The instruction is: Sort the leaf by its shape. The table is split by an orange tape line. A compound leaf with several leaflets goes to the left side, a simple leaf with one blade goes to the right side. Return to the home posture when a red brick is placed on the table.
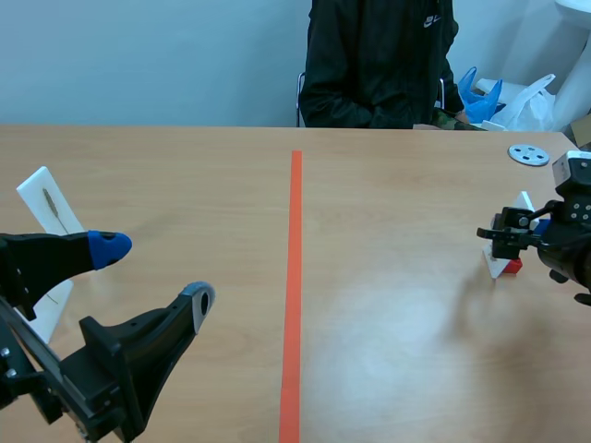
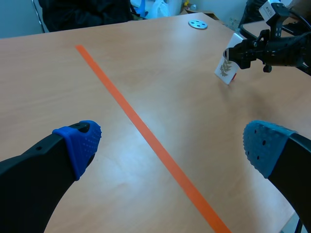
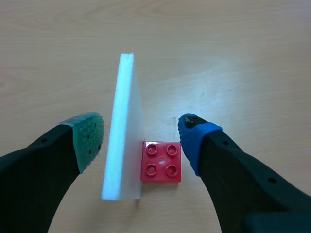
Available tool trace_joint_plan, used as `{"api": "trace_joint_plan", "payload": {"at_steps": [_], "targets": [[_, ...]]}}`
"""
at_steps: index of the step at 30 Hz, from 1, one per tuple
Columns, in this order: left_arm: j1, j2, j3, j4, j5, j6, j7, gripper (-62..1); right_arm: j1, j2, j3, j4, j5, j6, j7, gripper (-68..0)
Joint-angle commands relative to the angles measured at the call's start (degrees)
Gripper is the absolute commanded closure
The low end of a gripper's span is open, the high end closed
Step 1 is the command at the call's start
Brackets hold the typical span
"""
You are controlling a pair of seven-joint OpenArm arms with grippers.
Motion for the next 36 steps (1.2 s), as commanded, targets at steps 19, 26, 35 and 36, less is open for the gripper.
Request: {"api": "trace_joint_plan", "payload": {"at_steps": [19, 26, 35, 36], "targets": [[0.1, 0.0, 0.0, 0.9, -0.4, 0.0, -1.0, -62.3, -10.5, 7.8, 2.7, 29.2, 8.5, 9.7, -10.2, -60.6], [0.1, 0.0, 0.0, 0.9, -0.4, 0.0, -1.0, -62.3, -18.2, 8.7, 3.0, 45.1, 12.3, 12.4, -17.1, -67.9], [0.1, 0.0, 0.0, 0.9, -0.2, 0.2, -0.8, -62.3, -31.5, 8.4, 3.0, 62.3, 17.0, 12.9, -20.6, -67.9], [0.1, 0.0, 0.0, 0.9, -0.2, 0.2, -0.7, -62.3, -33.0, 8.3, 3.0, 63.6, 17.2, 13.2, -20.6, -67.9]]}}
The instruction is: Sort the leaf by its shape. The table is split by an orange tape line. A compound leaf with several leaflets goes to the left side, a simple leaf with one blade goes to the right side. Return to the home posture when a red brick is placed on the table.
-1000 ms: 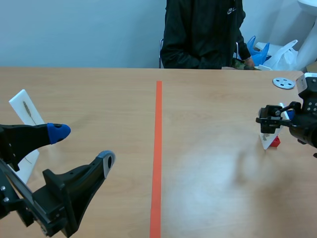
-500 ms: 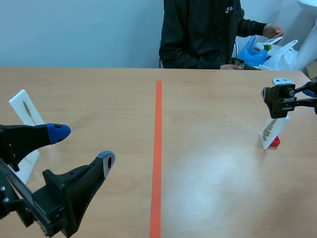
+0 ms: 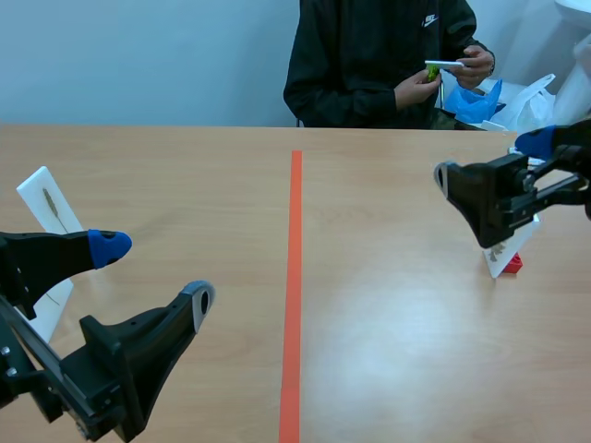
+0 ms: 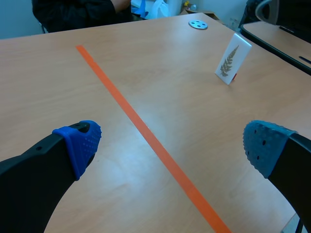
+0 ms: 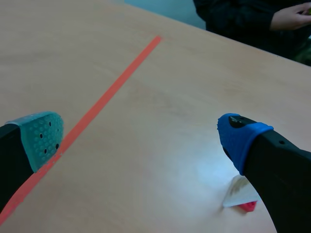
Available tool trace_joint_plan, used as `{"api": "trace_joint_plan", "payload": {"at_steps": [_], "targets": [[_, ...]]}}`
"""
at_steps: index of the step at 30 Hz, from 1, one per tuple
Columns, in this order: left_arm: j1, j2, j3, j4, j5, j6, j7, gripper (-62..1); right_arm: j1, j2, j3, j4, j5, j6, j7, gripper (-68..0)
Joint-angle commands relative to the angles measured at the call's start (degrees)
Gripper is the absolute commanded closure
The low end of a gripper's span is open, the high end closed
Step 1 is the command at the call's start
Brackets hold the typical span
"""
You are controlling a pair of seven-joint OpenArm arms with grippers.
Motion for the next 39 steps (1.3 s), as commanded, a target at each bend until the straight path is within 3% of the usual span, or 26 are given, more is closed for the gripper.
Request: {"api": "trace_joint_plan", "payload": {"at_steps": [1, 7, 11, 39], "targets": [[0.1, 0.0, 0.0, 0.9, -0.3, 0.1, -0.9, -62.3, -1.7, 0.6, 0.5, 1.4, 0.8, 0.4, 0.5, -67.9], [0.1, -0.1, 0.0, 0.9, -0.3, 0.0, -0.6, -62.3, -10.3, -0.1, 0.5, 9.0, 0.9, 1.1, 0.5, -67.9], [0.1, -0.2, 0.0, 0.9, -0.3, 0.0, 0.5, -62.3, -13.7, -2.1, 0.5, 10.4, 0.9, 1.7, 0.7, -67.9], [0.1, -1.8, 0.0, 0.9, -0.4, 0.1, 0.1, -62.3, -14.1, -3.2, 0.5, 10.4, 0.7, 2.1, 1.1, -67.9]]}}
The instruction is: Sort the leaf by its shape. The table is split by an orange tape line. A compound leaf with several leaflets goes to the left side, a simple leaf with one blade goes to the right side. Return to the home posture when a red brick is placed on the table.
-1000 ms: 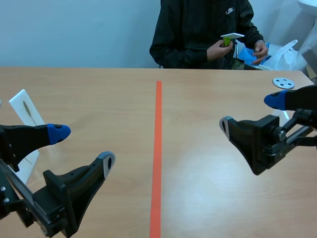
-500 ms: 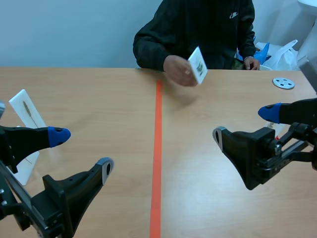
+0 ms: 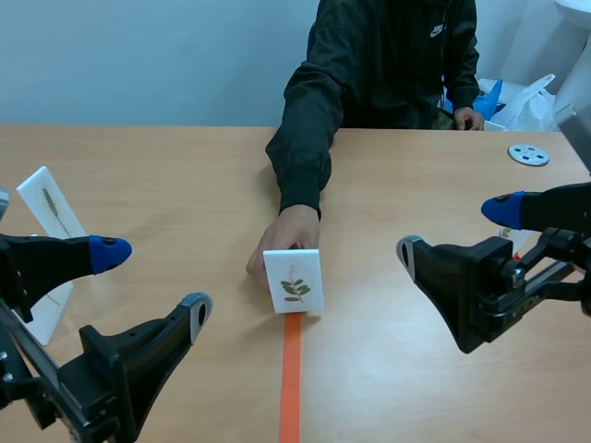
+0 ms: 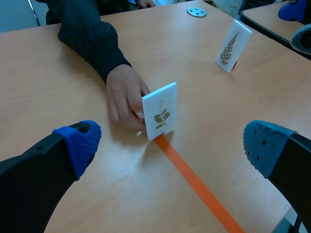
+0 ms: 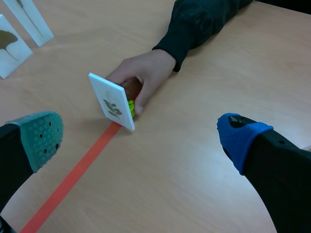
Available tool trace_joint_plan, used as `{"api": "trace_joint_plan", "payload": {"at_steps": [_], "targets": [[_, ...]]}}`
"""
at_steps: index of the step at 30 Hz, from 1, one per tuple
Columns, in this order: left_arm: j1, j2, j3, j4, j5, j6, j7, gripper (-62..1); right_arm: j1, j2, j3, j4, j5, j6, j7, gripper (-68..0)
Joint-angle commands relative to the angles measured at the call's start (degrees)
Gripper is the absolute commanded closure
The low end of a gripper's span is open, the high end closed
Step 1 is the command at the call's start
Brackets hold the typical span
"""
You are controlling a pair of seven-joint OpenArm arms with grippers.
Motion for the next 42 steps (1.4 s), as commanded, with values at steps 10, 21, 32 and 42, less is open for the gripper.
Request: {"api": "trace_joint_plan", "payload": {"at_steps": [10, 21, 32, 42], "targets": [[0.1, 0.1, 0.0, 0.9, -0.4, 0.0, -1.2, -62.3, 1.0, 0.8, 0.5, 0.0, 0.2, 0.0, 0.8, -67.9], [0.1, 0.1, 0.0, 0.9, -0.4, 0.0, -1.4, -62.3, 1.3, 0.8, 0.2, 0.0, -0.3, 0.0, 0.2, -67.9], [0.1, 0.1, 0.0, 0.9, -0.4, 0.0, -1.5, -62.3, 5.2, 0.8, -4.2, -6.2, -1.8, 0.0, 1.3, -67.9], [0.1, 0.2, 0.0, 0.9, -0.4, 0.0, -2.3, -62.3, 14.2, 0.8, -13.2, -17.1, -6.8, 1.6, 3.6, -67.9]]}}
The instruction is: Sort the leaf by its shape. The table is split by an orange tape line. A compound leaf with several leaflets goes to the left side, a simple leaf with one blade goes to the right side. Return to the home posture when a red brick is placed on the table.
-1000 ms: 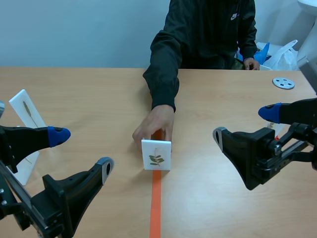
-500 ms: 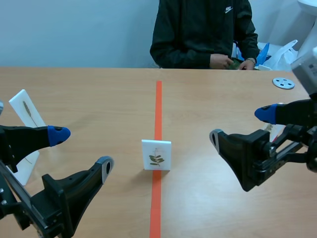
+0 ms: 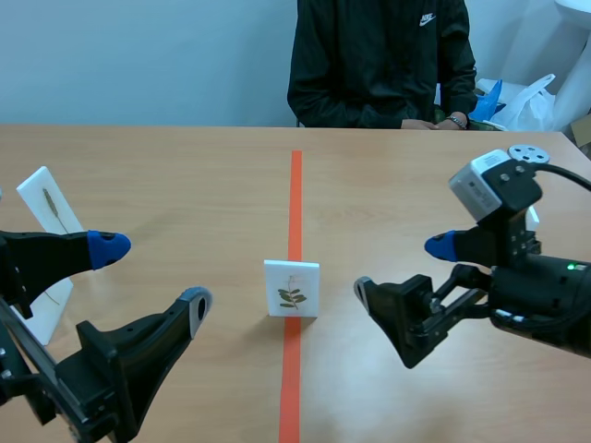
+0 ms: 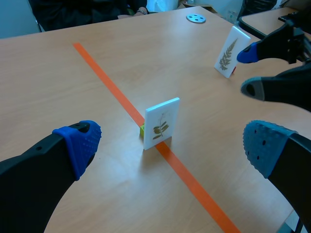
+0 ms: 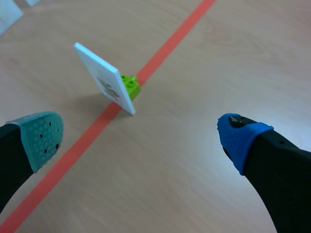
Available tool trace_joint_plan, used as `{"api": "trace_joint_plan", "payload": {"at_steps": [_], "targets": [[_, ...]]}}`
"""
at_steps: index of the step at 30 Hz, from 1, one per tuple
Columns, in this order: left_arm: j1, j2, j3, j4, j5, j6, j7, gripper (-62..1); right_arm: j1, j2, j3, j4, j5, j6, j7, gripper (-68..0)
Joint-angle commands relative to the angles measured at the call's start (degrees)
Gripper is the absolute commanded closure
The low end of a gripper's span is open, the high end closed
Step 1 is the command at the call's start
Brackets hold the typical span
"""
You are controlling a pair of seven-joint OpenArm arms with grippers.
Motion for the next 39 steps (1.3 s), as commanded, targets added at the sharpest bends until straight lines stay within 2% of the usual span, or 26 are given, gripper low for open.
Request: {"api": "trace_joint_plan", "payload": {"at_steps": [1, 11, 15, 19, 22, 26, 32, 39], "targets": [[0.1, 0.1, 0.0, 0.9, -0.4, 0.0, -1.0, -62.3, 1.7, 0.7, -1.2, -0.4, -1.3, 0.2, 2.6, -67.9], [0.1, 0.1, 0.0, 0.9, -0.4, 0.1, -1.0, -62.3, 10.6, 0.6, -11.9, -12.1, -14.3, 0.6, 16.2, -67.9], [0.1, 0.1, 0.0, 0.9, -0.4, 0.1, -1.0, -62.3, 14.0, 0.4, -15.4, -17.5, -17.4, 0.6, 21.5, -67.9], [0.1, 0.1, 0.0, 0.9, -0.4, 0.1, -1.0, -62.3, 16.8, -1.4, -17.1, -22.5, -20.4, 0.0, 24.6, -67.9], [0.2, 0.1, 0.0, 0.9, -0.4, 0.1, -1.0, -62.3, 18.6, -3.1, -18.3, -25.8, -20.9, 0.0, 26.5, -67.9], [0.2, 0.1, 0.0, 0.9, -0.4, 0.1, -1.0, -62.3, 20.6, -5.3, -19.5, -28.7, -24.7, -1.2, 28.0, -67.9], [0.2, 0.1, 0.0, 0.9, -0.4, 0.1, -1.0, -62.3, 23.7, -7.1, -22.4, -32.4, -27.7, -2.5, 29.0, -67.6], [0.2, 0.1, 0.0, 0.9, -0.4, 0.1, -1.0, -62.3, 24.9, -7.7, -25.0, -34.7, -29.6, -5.0, 29.8, -49.7]]}}
